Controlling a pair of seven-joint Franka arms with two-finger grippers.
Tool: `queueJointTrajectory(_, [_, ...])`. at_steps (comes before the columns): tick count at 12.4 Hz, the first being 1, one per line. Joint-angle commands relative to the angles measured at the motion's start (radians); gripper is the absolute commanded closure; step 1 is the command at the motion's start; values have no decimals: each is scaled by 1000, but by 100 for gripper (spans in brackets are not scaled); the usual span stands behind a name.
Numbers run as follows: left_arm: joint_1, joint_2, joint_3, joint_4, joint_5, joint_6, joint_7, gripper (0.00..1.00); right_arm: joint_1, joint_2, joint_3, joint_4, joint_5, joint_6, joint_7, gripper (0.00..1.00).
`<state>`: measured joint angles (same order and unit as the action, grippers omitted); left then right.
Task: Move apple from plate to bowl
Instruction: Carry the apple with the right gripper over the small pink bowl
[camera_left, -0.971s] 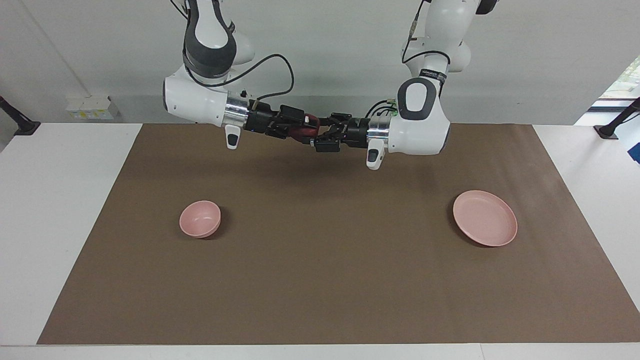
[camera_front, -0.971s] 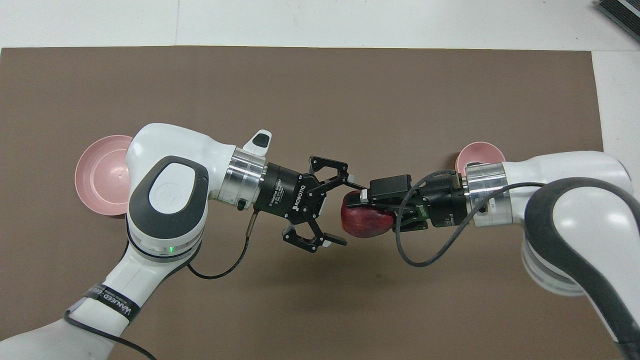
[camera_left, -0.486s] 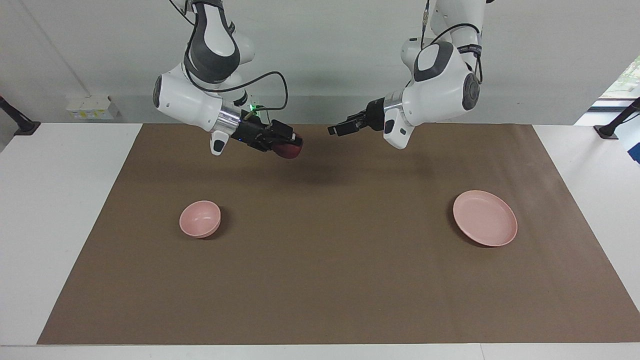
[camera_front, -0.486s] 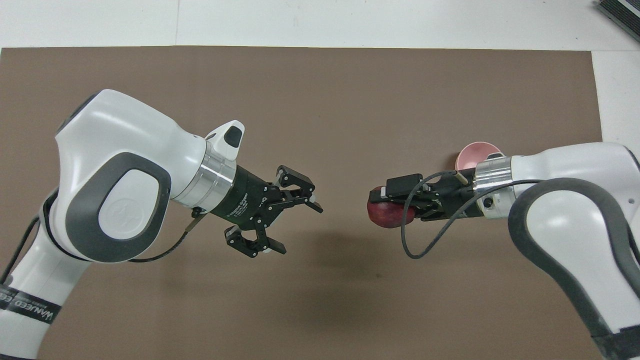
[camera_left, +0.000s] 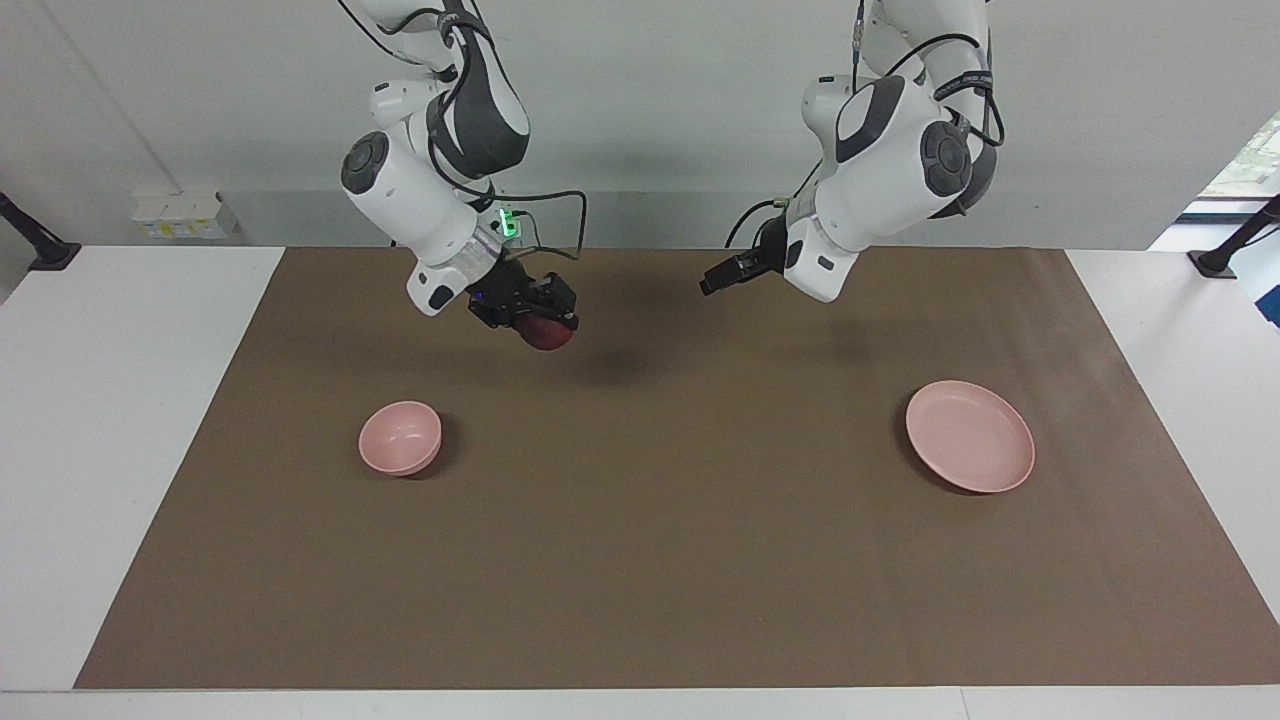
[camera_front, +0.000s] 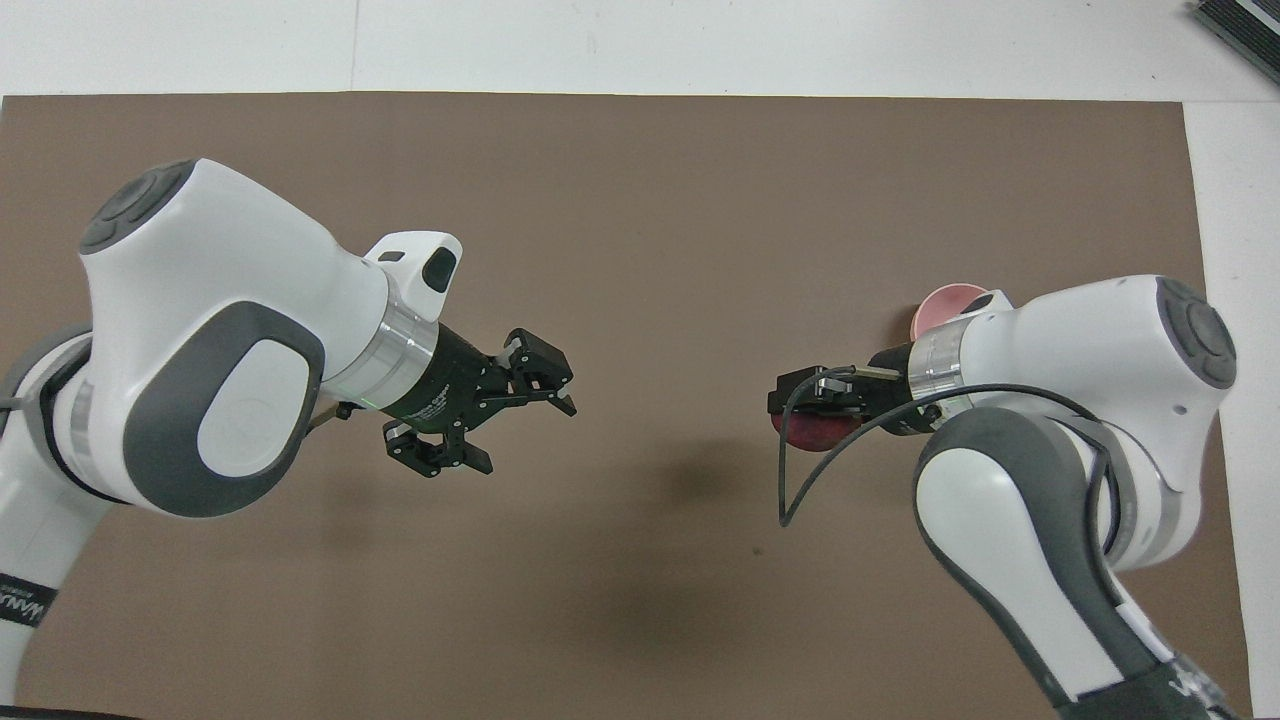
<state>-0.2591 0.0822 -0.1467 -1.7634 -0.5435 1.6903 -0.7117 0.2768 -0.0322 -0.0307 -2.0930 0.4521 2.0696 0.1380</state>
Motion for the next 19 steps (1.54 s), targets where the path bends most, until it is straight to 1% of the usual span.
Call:
queueJointTrajectory(1, [43, -7, -5, 19, 80, -1, 127, 0, -7, 20, 2, 27, -207, 29, 2, 100])
queueJointTrajectory(2, [63, -6, -5, 34, 104, -6, 161, 0, -17, 40, 2, 54, -286, 36, -27, 100])
queueJointTrajectory(4, [104, -10, -5, 56, 111, -7, 192, 0, -48, 73, 2, 105, -383, 43, -99, 100])
queueJointTrajectory(5, [124, -7, -5, 91, 115, -11, 199, 0, -65, 95, 2, 131, -430, 49, -135, 100])
queueJointTrajectory(6, [150, -4, -5, 113, 131, -8, 212, 0, -80, 129, 2, 155, -488, 79, -167, 100])
queueJointTrajectory(8, [179, -9, -4, 140, 206, -9, 256, 0, -116, 182, 2, 160, -584, 179, -202, 100])
queueJointTrajectory(9, [176, -9, 27, 150, 255, -9, 288, 0, -129, 204, -6, 162, -624, 219, -207, 100])
queueJointTrajectory(11, [173, -9, 74, 183, 336, -20, 358, 0, -154, 233, -6, 163, -647, 236, -209, 100])
queueJointTrajectory(12, [179, -10, 96, 185, 359, -18, 423, 0, -181, 242, -6, 154, -647, 240, -209, 100])
queueJointTrajectory(14, [167, -12, 168, 222, 381, -24, 535, 0, -203, 264, -6, 145, -647, 263, -207, 100])
queueJointTrajectory(15, [161, -22, 202, 226, 398, -26, 567, 0, -223, 271, -6, 140, -645, 265, -206, 100])
queueJointTrajectory(16, [159, -48, 216, 226, 428, -26, 598, 0, -228, 278, -6, 128, -645, 271, -201, 100])
queueJointTrajectory(18, [161, -93, 214, 225, 528, -44, 661, 0, -238, 299, -6, 128, -642, 297, -199, 100])
queueJointTrajectory(19, [167, -110, 214, 223, 540, -52, 708, 0, -234, 298, -5, 120, -639, 296, -195, 100])
